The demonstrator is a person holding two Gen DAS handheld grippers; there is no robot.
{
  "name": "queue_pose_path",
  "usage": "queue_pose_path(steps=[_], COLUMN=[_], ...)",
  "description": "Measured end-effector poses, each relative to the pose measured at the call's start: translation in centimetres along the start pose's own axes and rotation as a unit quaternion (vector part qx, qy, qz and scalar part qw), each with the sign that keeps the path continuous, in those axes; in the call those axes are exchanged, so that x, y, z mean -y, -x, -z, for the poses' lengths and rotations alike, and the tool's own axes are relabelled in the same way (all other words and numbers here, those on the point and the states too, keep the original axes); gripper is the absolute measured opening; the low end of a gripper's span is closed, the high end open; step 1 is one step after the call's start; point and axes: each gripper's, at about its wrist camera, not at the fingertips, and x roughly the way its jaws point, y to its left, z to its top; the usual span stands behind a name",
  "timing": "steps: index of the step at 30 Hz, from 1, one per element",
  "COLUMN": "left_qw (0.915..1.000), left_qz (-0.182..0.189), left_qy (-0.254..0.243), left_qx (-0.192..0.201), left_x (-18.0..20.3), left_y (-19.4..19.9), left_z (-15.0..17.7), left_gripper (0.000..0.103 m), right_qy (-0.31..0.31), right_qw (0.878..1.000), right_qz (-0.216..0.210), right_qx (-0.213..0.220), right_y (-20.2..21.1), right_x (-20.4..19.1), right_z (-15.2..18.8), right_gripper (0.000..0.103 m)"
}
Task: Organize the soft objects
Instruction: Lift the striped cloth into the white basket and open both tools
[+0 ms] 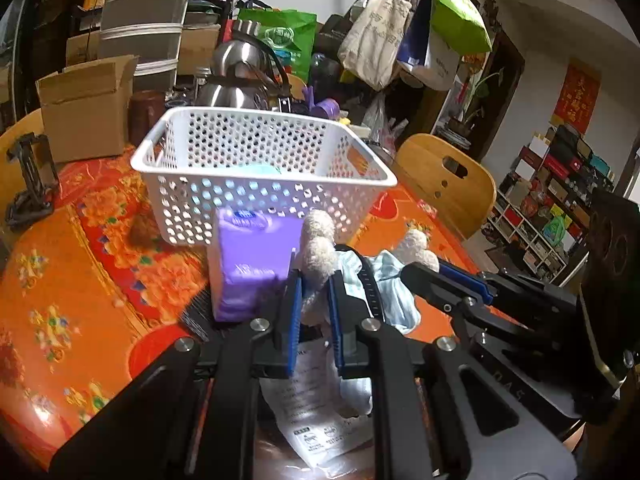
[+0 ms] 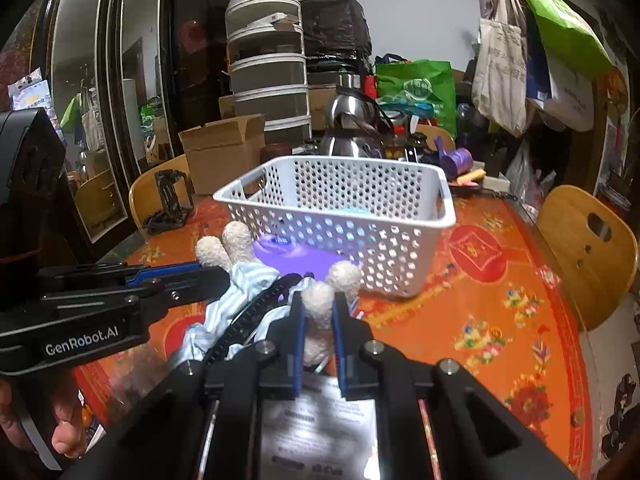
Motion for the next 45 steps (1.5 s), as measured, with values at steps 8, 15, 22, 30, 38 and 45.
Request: queue_pose_path(steps=[8, 15, 22, 30, 38, 45], left_qw=[0.9999, 0.9998, 0.9996, 0.9976, 0.9955, 0.9949], left_qz=[-0.004, -0.013, -0.012, -0.045, -0.08, -0.088], left_qy=[0.001, -0.001, 0.025, 0.033, 0.027, 0.017], left_qx=[0.013, 0.014, -0.009, -0.042, -0.043, -0.046], left_x=[-1.2, -2.0, -3.7, -5.1, -6.8, -7.9], left_y=[1.1, 0.5, -4.0, -11.4, -14.1, -13.8], left_z=[-4.1, -11.4, -18.7, -22.1, -19.9, -18.2], left_gripper=[0.012, 0.012, 0.012, 0.013, 0.057, 0.062], right_qy=[-0.003, -0.005, -0.019, -0.011, -0.039, -0.035], right_qw=[1.0, 1.0, 1.0, 0.999, 0.997, 0.997], right_qz=[-0.016, -0.015, -0.005, 0.017, 0.049, 0.051], right_qx=[0.014, 0.015, -0.001, -0.028, -0.041, -0.049], right_y=[-0.8, -3.6, -8.6, -13.7, -14.3, -13.6], right_x=[0.1, 1.7, 4.4, 5.8, 8.3, 8.2], right_z=[-4.8, -11.7, -16.8, -17.2, -15.6, -13.7], right_gripper=[0.011, 0.011, 0.011, 0.011, 0.047, 0.053])
